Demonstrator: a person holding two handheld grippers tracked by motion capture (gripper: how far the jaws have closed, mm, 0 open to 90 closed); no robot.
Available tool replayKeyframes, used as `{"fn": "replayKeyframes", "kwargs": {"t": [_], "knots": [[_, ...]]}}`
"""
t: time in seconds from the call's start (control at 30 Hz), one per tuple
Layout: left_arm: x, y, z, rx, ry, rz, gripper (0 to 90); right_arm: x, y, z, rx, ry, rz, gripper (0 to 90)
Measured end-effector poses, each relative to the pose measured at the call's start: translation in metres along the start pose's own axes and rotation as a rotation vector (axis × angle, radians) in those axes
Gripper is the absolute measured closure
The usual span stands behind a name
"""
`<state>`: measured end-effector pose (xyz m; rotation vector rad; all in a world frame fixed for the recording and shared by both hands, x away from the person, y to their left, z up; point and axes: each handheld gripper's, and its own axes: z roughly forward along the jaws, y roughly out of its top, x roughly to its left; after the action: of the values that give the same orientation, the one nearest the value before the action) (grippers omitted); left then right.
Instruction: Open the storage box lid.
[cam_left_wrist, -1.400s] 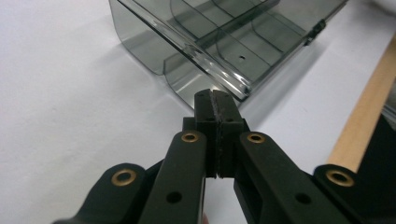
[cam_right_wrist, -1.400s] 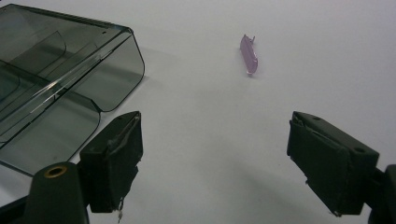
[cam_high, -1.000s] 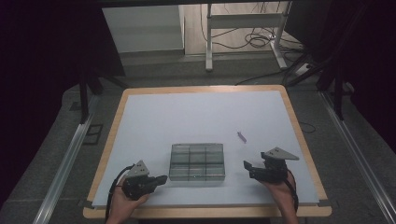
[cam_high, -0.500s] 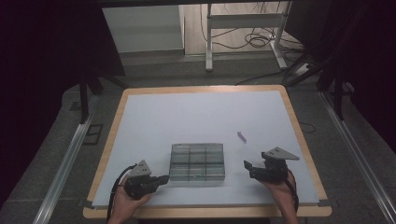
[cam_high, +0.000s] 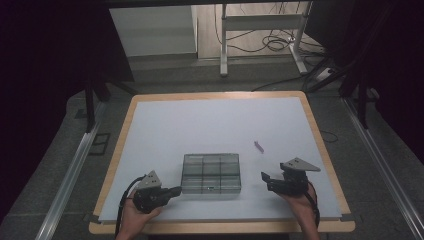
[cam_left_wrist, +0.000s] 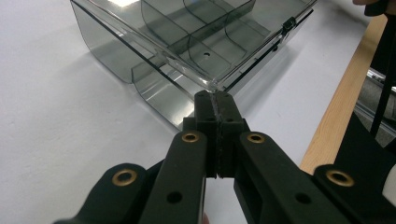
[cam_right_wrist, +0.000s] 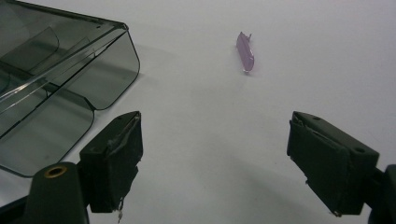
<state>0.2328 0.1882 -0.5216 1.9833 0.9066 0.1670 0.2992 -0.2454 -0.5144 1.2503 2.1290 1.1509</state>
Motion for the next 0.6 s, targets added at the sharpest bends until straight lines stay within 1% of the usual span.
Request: {"fn": "replayKeyframes", "kwargs": {"t": [0.13,0.5,0.6], "knots": [[0.0003,0.0024,-0.0004,-0.006,-0.002,0.001,90.0,0.0015,0.0008,-0.0008,-0.008,-0.017,-0.010,17.9],[0.0006,0.0066,-0.0021,-0.018,0.001,0.001,90.0,0.0011,0.0005,-0.0006,-0.006,-0.021,-0.001,17.9],[0.0021,0.0086,-0.0033,-0.033,-0.018,-0.011,90.0,0.0020,0.0005,0.0008,-0.004,-0.018,-0.001,18.0]]}}
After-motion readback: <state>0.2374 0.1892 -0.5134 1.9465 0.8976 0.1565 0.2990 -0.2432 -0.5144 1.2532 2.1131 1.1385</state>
